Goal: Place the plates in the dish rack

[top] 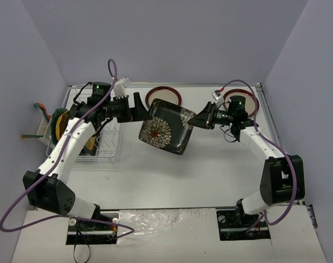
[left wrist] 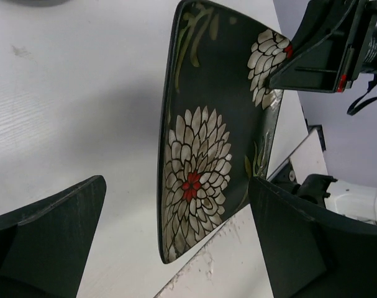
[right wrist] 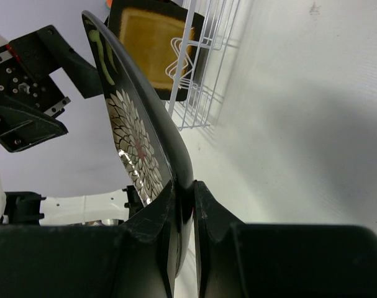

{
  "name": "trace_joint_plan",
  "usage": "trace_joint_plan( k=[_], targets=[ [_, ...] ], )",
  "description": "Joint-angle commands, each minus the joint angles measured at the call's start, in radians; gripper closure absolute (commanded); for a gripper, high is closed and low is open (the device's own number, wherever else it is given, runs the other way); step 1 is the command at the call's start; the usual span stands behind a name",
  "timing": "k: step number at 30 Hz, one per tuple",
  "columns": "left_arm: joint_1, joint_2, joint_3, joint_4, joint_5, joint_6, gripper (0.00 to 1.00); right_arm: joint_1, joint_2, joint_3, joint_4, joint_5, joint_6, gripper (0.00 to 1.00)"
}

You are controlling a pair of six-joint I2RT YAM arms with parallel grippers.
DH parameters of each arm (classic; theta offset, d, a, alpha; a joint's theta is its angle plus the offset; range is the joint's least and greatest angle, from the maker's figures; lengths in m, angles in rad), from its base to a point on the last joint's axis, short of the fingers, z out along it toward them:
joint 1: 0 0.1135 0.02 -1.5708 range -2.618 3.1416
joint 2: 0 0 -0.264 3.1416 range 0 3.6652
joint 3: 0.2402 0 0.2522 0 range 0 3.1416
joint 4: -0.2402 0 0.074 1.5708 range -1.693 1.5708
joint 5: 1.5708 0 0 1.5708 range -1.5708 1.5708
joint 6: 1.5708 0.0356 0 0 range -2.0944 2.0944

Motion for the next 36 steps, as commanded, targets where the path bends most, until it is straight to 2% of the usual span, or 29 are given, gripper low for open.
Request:
trace_joint_plan(
  k=[1, 10, 14, 20, 27, 29, 30, 34, 36],
  targets=[
    [-0.007, 0.005, 0.056, -0.018, 0.086, 0.043, 0.04, 0.005, -0.066, 0.097, 0.120, -0.122, 0.029, 1.00],
    [-0.037, 0.049, 0.045, 0.016, 0.115, 0.032, 0.12, 0.022, -0.068, 0.102, 0.139, -0.145, 0.037, 1.00],
    [-0.060, 0.060, 0.036, 0.057, 0.136, 0.010, 0.19, 0.029, -0.068, 0.094, 0.153, -0.149, 0.042, 1.00],
    [-0.062, 0.045, 0.019, 0.091, 0.143, -0.003, 0.49, 0.030, -0.069, 0.088, 0.165, -0.149, 0.045, 1.00],
    [-0.060, 0.028, 0.009, 0.130, 0.159, -0.019, 0.73, 0.030, -0.069, 0.072, 0.177, -0.151, 0.045, 1.00],
    [-0.060, 0.025, 0.006, 0.135, 0.161, -0.021, 0.93, 0.028, -0.070, 0.068, 0.177, -0.150, 0.041, 1.00],
    [-0.060, 0.023, 0.005, 0.134, 0.161, -0.021, 0.98, 0.028, -0.071, 0.066, 0.175, -0.148, 0.037, 1.00],
    [-0.059, 0.013, 0.008, 0.128, 0.159, -0.016, 1.00, 0.024, -0.064, 0.065, 0.133, -0.131, 0.002, 0.99],
    [-0.055, 0.005, 0.014, 0.118, 0.156, -0.006, 1.00, 0.021, -0.056, 0.068, 0.105, -0.116, -0.022, 0.88]
  ],
)
